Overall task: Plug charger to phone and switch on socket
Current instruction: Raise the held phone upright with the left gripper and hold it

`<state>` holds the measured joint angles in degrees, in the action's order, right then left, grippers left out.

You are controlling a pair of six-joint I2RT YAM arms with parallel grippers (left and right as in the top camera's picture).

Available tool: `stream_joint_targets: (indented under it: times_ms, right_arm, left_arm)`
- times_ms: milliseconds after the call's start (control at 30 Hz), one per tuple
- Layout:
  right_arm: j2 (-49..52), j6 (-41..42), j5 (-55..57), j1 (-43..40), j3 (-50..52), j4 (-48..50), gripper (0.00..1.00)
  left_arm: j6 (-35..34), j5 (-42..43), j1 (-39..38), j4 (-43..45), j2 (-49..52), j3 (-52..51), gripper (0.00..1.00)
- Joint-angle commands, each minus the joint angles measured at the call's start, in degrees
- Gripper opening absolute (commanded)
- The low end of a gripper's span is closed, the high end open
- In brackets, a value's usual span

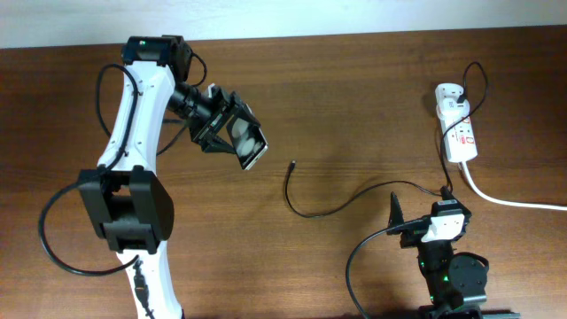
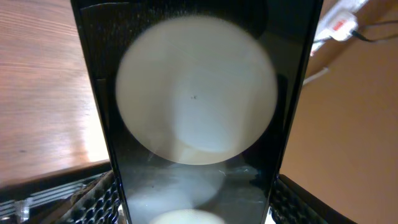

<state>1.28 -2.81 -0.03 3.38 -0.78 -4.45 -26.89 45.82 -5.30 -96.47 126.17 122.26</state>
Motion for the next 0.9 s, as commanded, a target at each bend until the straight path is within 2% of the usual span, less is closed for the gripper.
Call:
stream_joint_targets:
  times_ms: [0, 233, 300, 500, 700, 867]
  right_arm:
    - [-0.4, 0.2, -0.3, 0.4, 0.5, -0.1, 0.99]
    - [-0.4, 0.2, -0.3, 0.4, 0.5, -0.1, 0.99]
    - [-0.4, 0.2, -0.3, 0.4, 0.5, -0.1, 0.99]
    - [-0.4, 0.2, -0.3, 0.4, 0.5, -0.1, 0.99]
    - [-0.4, 0.2, -0.3, 0.4, 0.5, -0.1, 0.99]
    - [-0.4, 0.2, -0.3, 0.4, 0.5, -0.1, 0.99]
  left_arm:
    - [-0.5, 7.3, 0.1, -0.3, 0.1, 1.5, 0.14]
    - [-0.9, 12.1, 0.9, -0.3, 0.1, 1.5, 0.13]
    - [-0.9, 13.4, 1.7, -0.3, 0.1, 1.5, 0.08]
    - [-1.0, 21.9, 5.2, -0.3, 0.1, 1.5, 0.06]
    - [-9.7, 23.0, 7.5, -0.3, 0.1, 1.5, 0.07]
    - [-11.3, 26.3, 7.5, -0.3, 0.1, 1.5, 0.07]
